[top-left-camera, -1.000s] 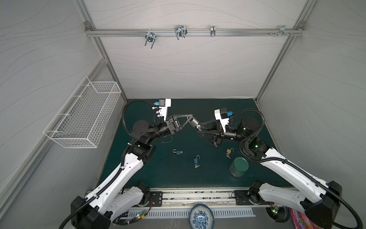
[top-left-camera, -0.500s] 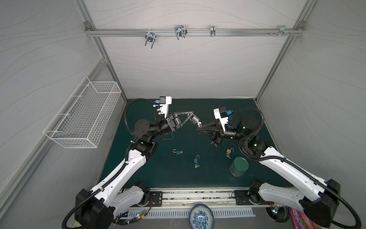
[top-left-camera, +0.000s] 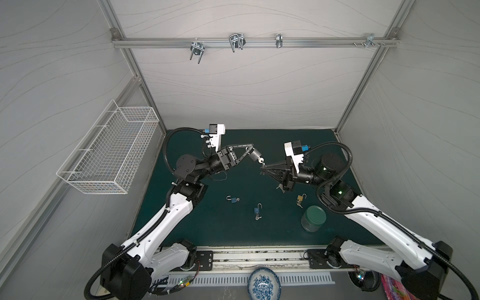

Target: Lock with the key

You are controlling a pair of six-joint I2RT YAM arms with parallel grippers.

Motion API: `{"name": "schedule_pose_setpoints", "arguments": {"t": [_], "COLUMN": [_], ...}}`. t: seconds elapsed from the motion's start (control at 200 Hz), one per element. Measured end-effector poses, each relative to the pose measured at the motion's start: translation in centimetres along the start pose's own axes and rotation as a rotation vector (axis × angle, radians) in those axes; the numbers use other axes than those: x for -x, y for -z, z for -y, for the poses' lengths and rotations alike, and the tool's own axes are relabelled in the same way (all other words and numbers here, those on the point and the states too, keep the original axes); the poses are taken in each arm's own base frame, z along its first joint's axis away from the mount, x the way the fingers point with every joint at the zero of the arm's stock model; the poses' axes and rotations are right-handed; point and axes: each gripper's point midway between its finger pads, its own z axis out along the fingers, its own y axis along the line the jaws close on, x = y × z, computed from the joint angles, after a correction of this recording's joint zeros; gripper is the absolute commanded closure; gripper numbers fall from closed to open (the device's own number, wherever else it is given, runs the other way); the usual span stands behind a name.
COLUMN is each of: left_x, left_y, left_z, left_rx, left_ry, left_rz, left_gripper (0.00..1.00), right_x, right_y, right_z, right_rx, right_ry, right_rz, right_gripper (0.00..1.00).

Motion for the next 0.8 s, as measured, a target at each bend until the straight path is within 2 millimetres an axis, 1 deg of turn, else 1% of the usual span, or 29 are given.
{"name": "schedule_pose_setpoints", "arguments": {"t": [0.06,0.175,0.33,0.39,0.45,0.51,0.595,0.69,0.8], "left_x": [0.2,1.2,2.3,2.4,2.1,1.6,0.6,-0.7,-2.3], "left_y": [0.1,0.3,0.2,0.2,0.3,0.5,1.2,2.6,4.6], "left_z": [0.2,0.6,2.1,2.3,2.0,1.1,-1.0,-4.0,-7.8], "left_rx": [-0.003,-0.006,-0.035,-0.035,-0.011,0.044,0.168,0.328,0.509], "left_ry": [0.001,-0.010,-0.040,-0.053,-0.068,-0.081,-0.106,-0.131,-0.122], "left_rz": [0.000,0.020,0.036,0.032,0.020,-0.004,-0.035,-0.071,-0.107], "left_gripper": [1.00,1.00,1.00,1.00,1.00,1.00,1.00,1.00,1.00], "right_x": [-0.2,-0.6,-1.0,-1.4,-2.2,-3.3,-5.7,-8.8,-13.0], "right_y": [0.2,0.8,1.8,2.2,2.5,2.7,3.2,3.9,5.4], "right_z": [-0.1,-0.5,-1.2,-1.1,-0.4,0.5,2.5,5.2,8.3], "right_rx": [-0.006,-0.013,-0.027,-0.052,-0.096,-0.149,-0.247,-0.369,-0.533], "right_ry": [0.000,0.013,0.020,0.017,0.007,-0.010,-0.057,-0.144,-0.264], "right_rz": [-0.012,-0.039,-0.058,-0.077,-0.109,-0.154,-0.248,-0.367,-0.491], "right_gripper": [1.00,1.00,1.00,1.00,1.00,1.00,1.00,1.00,1.00]}}
